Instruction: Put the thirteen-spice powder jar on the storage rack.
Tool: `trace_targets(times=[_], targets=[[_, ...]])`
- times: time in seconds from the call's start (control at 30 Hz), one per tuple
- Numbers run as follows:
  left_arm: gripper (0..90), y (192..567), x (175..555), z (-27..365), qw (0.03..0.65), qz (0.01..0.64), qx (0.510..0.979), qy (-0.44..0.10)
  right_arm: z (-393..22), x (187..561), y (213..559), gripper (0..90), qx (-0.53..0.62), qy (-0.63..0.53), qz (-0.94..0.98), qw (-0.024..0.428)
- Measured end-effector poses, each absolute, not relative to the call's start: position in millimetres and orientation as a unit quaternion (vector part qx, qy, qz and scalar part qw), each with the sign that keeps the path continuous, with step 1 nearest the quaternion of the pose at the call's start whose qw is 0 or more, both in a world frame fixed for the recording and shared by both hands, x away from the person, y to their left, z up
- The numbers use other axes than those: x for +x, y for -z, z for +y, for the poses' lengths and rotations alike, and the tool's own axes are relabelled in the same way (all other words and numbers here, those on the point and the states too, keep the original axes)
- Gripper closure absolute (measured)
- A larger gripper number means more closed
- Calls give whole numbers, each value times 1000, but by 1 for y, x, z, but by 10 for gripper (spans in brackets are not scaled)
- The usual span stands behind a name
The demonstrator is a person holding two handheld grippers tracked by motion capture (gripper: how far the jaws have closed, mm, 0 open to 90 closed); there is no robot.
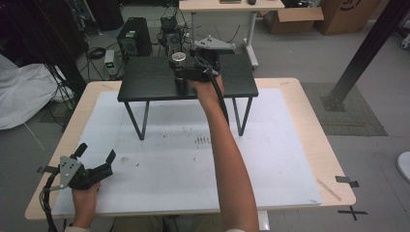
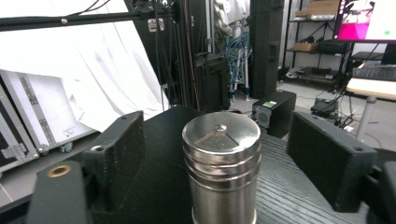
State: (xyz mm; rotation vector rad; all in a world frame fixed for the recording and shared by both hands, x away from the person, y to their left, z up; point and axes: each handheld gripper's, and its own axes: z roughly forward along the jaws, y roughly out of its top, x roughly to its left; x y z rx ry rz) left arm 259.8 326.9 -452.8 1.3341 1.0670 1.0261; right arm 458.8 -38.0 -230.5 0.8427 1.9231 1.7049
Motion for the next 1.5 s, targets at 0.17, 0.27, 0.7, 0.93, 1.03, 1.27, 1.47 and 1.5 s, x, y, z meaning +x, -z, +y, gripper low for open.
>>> trace_targets(times=[0.17,0.27,0.7,0.93,1.03,1.27,1.47,1.5], targets=[[3,453,260,327,544,450,561,-431,-44,453,229,85,302,-624,687,217],[3,453,260,327,544,450,561,-432,-48,451,229,57,301,-633,679,217],[3,453,259,327,543,450,563,-432,-71,428,230,19,294,-642,668,235],[3,453,260,327,543,449,563,-432,-81,414,232,10,286,-644,668,239],[3,453,260,327,543,449,562,-433,-86,406,234,9,284,-645,668,240],[3,453,259,327,543,449,562,-433,-94,391,238,8,277,-650,665,242],[2,453,259,327,543,449,562,-433,-98,377,240,8,267,-655,662,247],[3,453,259,327,543,449,562,-433,-99,373,240,8,264,-657,662,247]])
